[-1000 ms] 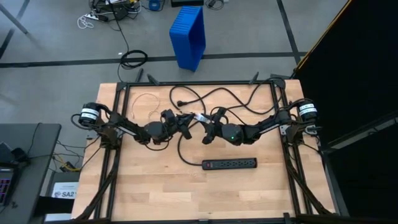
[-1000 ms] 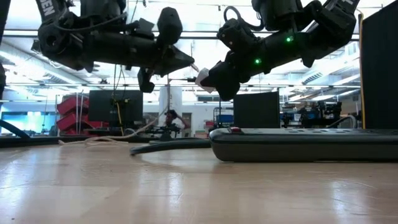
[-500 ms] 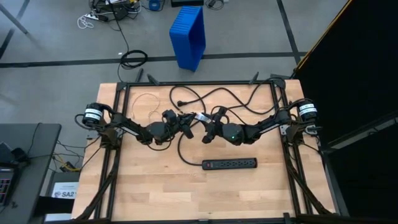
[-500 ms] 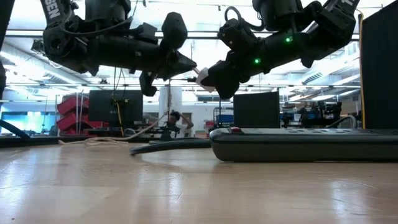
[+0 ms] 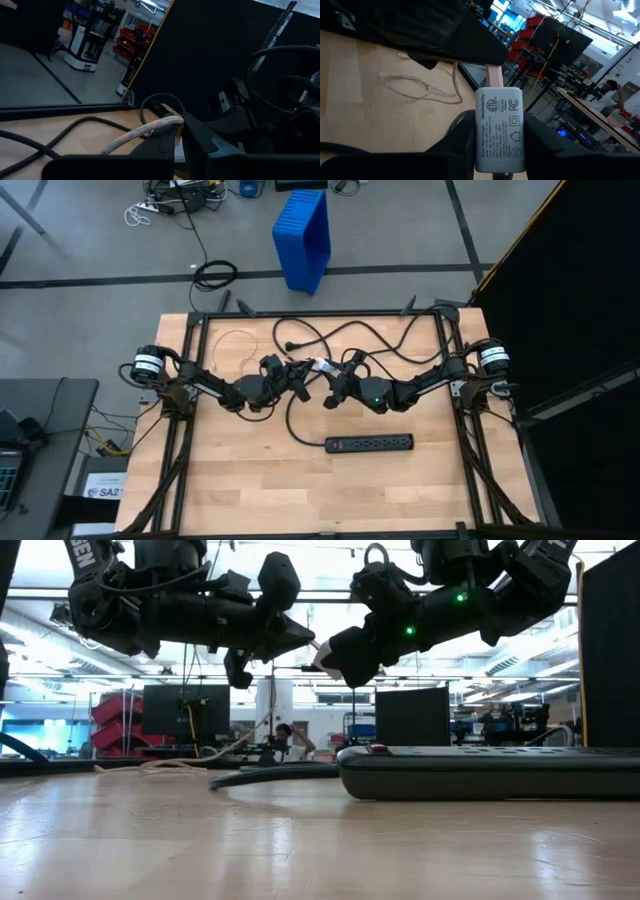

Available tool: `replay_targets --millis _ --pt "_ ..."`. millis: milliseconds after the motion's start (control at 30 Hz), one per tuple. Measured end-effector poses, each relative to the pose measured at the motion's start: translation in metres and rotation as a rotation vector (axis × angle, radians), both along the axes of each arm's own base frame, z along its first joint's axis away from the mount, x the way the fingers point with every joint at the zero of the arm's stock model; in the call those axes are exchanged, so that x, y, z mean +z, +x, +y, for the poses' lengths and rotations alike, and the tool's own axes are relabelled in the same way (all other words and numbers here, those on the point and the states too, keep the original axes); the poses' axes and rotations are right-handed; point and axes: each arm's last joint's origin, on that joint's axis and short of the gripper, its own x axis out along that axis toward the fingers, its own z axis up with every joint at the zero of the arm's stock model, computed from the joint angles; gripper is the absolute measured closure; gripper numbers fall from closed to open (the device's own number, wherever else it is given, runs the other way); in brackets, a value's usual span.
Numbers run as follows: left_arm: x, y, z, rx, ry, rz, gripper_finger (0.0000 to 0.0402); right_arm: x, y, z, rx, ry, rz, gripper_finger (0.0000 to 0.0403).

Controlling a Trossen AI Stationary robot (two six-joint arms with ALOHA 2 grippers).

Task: Insert USB
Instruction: Insert the pink charger cable into the white charger adapter

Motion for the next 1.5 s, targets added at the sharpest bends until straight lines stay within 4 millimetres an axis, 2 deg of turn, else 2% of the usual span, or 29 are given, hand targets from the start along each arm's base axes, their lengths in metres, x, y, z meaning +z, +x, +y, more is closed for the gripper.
replay_targets --millis 533,900,1500 --pt "-0.007 0.002 -0.001 -0.073 0.033 0.087 0.0401 -0.001 0.0 0.0 0.012 -0.028 0.036 0.0318" --pt "-0.005 0.002 -0.002 -0.089 0.04 0.074 0.0401 0.003 -0.001 0.009 0.006 -0.089 0.039 0.0318" --pt "-0.003 0.002 -0.001 -0.1 0.059 0.062 0.0401 0.006 -0.001 0.012 0.012 -0.089 0.005 0.0318"
